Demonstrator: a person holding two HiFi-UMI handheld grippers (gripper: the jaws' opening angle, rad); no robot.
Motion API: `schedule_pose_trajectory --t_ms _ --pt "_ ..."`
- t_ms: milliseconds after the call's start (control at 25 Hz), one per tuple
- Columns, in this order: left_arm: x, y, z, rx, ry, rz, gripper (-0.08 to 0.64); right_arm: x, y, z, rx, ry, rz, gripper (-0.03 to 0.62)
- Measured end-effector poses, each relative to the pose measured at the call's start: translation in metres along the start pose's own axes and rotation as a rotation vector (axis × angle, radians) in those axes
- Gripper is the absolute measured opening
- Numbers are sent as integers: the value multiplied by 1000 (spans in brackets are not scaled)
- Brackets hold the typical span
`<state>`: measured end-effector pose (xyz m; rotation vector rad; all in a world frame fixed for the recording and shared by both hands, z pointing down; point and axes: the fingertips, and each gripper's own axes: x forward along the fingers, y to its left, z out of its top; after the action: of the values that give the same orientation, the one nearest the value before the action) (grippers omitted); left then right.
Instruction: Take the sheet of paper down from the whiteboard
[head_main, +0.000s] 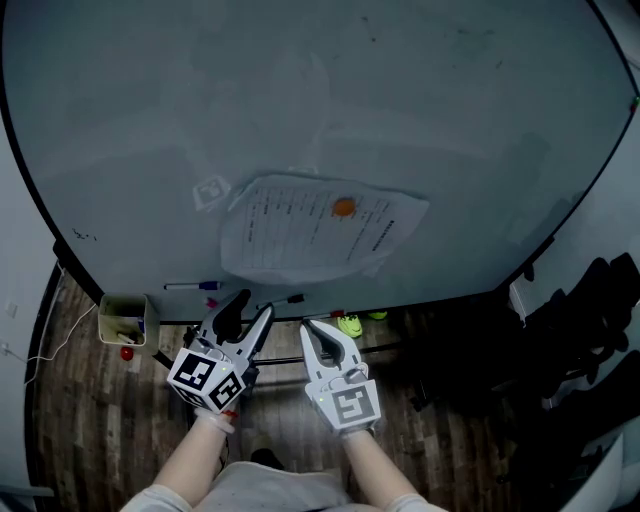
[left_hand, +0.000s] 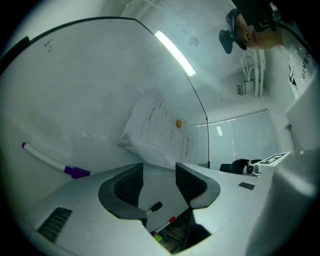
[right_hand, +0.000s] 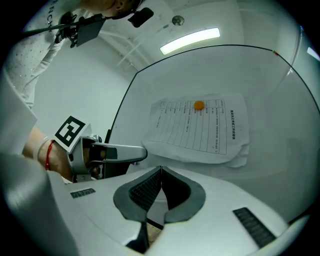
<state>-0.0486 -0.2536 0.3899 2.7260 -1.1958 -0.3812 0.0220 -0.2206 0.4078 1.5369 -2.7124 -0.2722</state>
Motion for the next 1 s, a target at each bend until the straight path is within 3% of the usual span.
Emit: schedule_pose_trajectory --t_ms 320,640,1000 --pt "16 10 4 -95 -6 -63 216 14 -7 8 -116 -3 -48 18" --pt "25 15 5 -216 -48 -103 216 20 -16 24 -320 54 -53 20" --pt "37 17 15 -296 -114 -143 215 32 -37 45 -419 85 -68 20"
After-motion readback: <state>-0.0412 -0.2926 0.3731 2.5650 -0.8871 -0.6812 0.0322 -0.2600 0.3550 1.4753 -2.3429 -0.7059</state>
